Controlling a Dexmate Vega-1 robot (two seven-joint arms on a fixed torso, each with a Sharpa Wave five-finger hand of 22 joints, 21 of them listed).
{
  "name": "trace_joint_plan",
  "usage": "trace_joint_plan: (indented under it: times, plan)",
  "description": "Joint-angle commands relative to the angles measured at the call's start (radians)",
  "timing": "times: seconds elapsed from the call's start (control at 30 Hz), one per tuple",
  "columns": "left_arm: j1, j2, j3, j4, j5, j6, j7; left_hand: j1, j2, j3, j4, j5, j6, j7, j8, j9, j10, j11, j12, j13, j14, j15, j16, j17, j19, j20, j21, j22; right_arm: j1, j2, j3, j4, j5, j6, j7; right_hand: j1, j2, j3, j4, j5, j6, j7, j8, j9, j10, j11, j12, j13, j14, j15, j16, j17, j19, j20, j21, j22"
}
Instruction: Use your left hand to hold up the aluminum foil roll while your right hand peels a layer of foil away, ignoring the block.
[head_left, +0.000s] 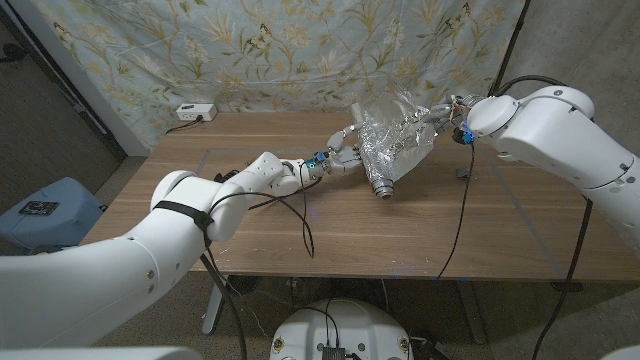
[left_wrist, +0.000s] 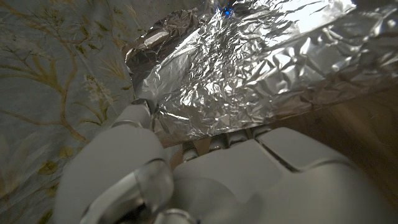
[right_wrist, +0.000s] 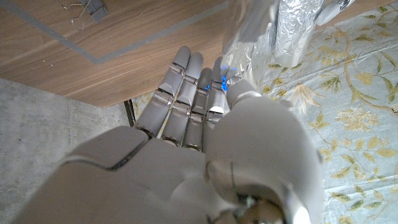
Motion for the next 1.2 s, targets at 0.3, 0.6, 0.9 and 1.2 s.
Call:
trace_joint_plan:
  times: [0.3, 0.6, 0.9, 1.2]
  plan:
    - [0.020, -0.047, -0.054, 0.038, -0.051, 0.008, 0.002, 0.008, -0.017, 0.003, -0.018, -0.003, -0.017, 0.012, 0.001, 0.004, 0.020, -0.017, 0.016, -0.001, 0.021, -0.016, 0.007, -0.002, 0.023, -0.008, 0.005, 0.001, 0.097, -0.044, -0.067, -0.009, 0.024, -0.046, 0.033, 0.015, 0.005, 0.009, 0.001, 0.006, -0.002, 0.009, 0.001, 0.006, -0.008, 0.005, 0.004, 0.003, 0.000, 0.001, -0.010, 0.007, -0.009, 0.002, 0.006, 0.002]
    - [0.030, -0.065, -0.084, 0.055, -0.053, -0.016, 0.005, 0.014, -0.051, -0.020, -0.024, -0.020, -0.053, 0.067, -0.002, 0.004, 0.000, -0.019, 0.010, -0.004, 0.016, -0.017, 0.005, -0.005, 0.023, -0.011, 0.002, 0.000, 0.166, -0.078, -0.123, 0.000, 0.111, -0.046, -0.007, 0.017, 0.005, 0.010, 0.001, 0.007, -0.003, 0.009, 0.002, 0.009, -0.009, 0.005, 0.004, 0.004, 0.000, 0.005, -0.011, 0.009, -0.011, 0.003, 0.007, 0.002]
    - [0.036, -0.067, -0.100, 0.054, -0.044, -0.005, 0.010, 0.008, -0.063, -0.038, -0.016, -0.036, -0.074, 0.091, -0.002, 0.005, -0.019, -0.012, 0.005, -0.005, 0.010, -0.012, 0.004, -0.003, 0.022, -0.006, -0.002, 0.000, 0.194, -0.080, -0.144, 0.008, 0.135, -0.046, -0.019, 0.018, 0.004, 0.010, 0.001, 0.007, -0.003, 0.010, 0.001, 0.010, -0.009, 0.008, 0.004, 0.005, 0.002, 0.003, -0.011, 0.012, -0.011, 0.004, 0.009, 0.002]
    - [0.034, -0.062, -0.098, 0.054, -0.026, -0.004, 0.001, 0.003, -0.064, -0.047, -0.010, -0.046, -0.086, 0.088, -0.002, 0.005, -0.031, -0.013, 0.003, -0.006, 0.007, -0.010, 0.005, -0.001, 0.022, -0.004, -0.004, -0.001, 0.179, -0.088, -0.118, 0.009, 0.156, -0.046, -0.040, 0.021, 0.004, 0.011, 0.000, 0.008, -0.004, 0.010, 0.000, 0.011, -0.007, 0.008, 0.003, 0.005, 0.003, 0.004, -0.013, 0.012, -0.011, 0.006, 0.011, 0.002]
